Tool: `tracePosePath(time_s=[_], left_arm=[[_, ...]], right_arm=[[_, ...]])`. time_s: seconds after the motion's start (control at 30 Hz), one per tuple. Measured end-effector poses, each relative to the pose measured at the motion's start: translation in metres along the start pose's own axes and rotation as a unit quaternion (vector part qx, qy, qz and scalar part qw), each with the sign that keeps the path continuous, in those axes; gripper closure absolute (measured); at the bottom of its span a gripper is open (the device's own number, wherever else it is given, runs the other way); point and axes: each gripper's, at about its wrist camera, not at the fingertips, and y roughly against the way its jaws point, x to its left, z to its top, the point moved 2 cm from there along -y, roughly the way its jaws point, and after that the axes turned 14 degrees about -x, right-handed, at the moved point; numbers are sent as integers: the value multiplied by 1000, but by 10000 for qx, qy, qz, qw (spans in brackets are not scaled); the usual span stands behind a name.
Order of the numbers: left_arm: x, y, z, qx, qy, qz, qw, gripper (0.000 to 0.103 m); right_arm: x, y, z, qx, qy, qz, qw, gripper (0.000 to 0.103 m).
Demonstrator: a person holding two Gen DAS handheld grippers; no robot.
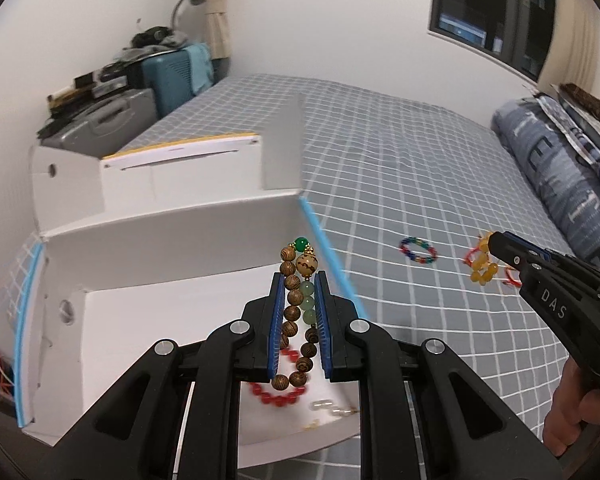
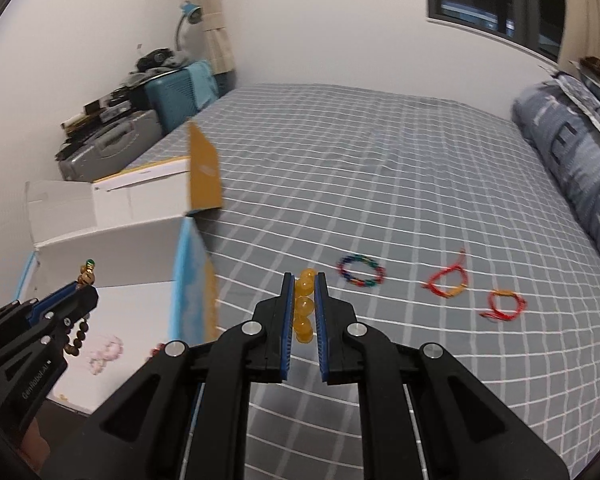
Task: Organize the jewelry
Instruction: 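Lift both bracelets and carry them over the white box with both tools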
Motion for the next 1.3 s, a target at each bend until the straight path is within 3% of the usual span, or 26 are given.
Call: tracePosePath(time_s=[0.4,0.7,1.03,1.3], left_arm=[[79,13,-5,-8,340,561,9978,88],[130,8,-24,205,528,913,9942,88],[154,-19,-57,886,658,953,9893,88],[154,-22,-59,954,591,968,9890,88]], right_arm=[[94,-14,-2,-16,244,699,9973,94],[156,-33,-26,239,609,1036,9925,94],[180,-61,-60,970,935,894,9868,94],[179,-73,-69,1298,908,787,9842,94]])
